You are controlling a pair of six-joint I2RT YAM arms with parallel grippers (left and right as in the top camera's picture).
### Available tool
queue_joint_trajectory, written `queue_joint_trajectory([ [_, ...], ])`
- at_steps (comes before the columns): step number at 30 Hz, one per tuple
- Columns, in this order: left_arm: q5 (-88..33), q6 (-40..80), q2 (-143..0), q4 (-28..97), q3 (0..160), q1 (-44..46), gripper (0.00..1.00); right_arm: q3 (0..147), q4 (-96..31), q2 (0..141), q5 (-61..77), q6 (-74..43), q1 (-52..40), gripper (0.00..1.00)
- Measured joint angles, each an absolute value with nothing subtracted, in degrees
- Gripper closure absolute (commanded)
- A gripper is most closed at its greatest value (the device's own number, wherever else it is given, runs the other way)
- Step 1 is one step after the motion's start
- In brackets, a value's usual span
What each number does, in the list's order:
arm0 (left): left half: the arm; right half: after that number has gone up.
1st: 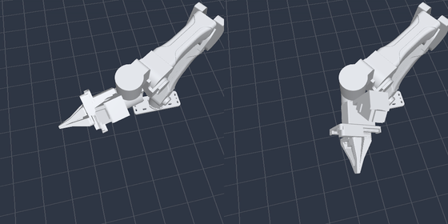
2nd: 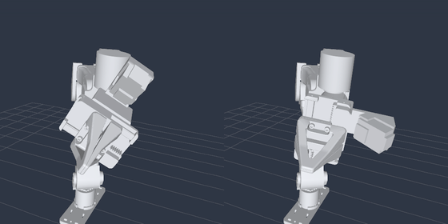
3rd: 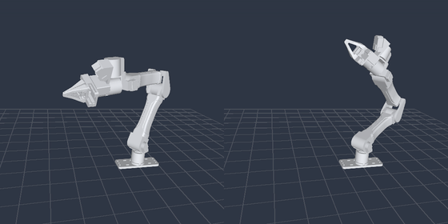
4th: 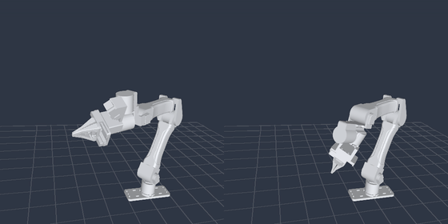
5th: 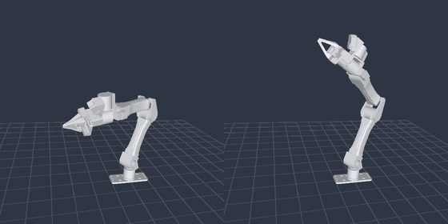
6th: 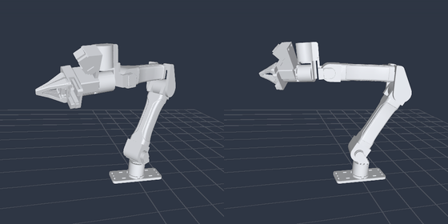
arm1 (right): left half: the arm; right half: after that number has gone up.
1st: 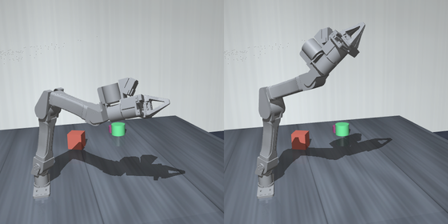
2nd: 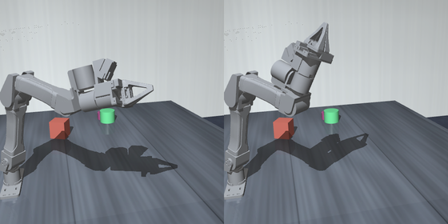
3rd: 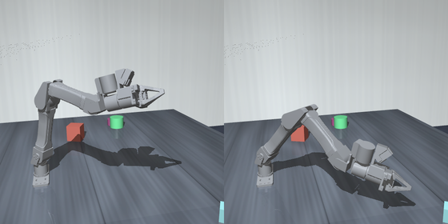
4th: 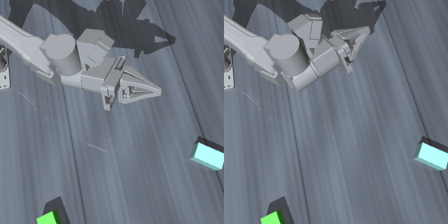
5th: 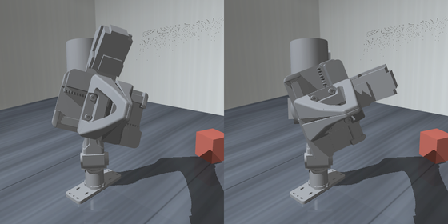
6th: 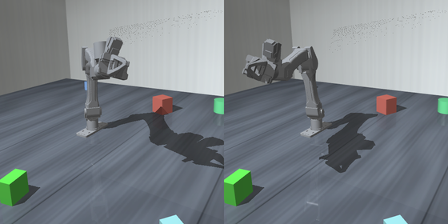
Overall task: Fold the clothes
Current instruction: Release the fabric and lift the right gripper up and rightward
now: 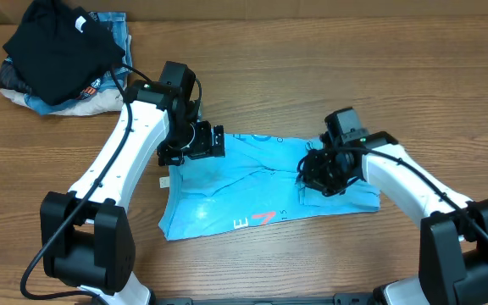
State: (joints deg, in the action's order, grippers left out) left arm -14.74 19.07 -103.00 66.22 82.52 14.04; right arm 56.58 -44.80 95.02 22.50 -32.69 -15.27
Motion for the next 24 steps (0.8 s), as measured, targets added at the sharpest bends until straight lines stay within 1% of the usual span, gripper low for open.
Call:
queue_joint_trajectory([
  [3,-14.74,19.07,-103.00,66.22,82.52,14.04,0.00,62.06,-49.15,95.02,22.31,-31.18,-12.80,0.66],
  [5,-14.74,19.05,-103.00,66.22,82.52,14.04,0.00,65.98,-51.29,95.00,21.98,-29.82,-10.61,0.62],
  [7,-14.74,19.05,-103.00,66.19,82.52,14.04,0.00,68.31,-51.70,94.87,21.56,-28.40,-8.71,0.63],
  [13,-14.72,19.05,-103.00,66.17,82.52,14.04,0.00,68.53,-51.96,94.67,17.17,-26.44,-6.76,0.72],
  [17,-14.72,19.07,-103.00,66.17,82.52,14.04,0.00,67.70,-50.59,94.87,15.94,-25.89,-6.76,0.73],
  [22,-14.72,19.05,-103.00,66.17,82.52,14.04,0.00,67.44,-48.93,98.61,16.88,-25.67,-6.76,0.85],
  [24,-14.72,19.05,-103.00,66.19,82.52,14.04,0.00,67.40,-48.51,100.97,18.39,-25.65,-6.79,0.87],
])
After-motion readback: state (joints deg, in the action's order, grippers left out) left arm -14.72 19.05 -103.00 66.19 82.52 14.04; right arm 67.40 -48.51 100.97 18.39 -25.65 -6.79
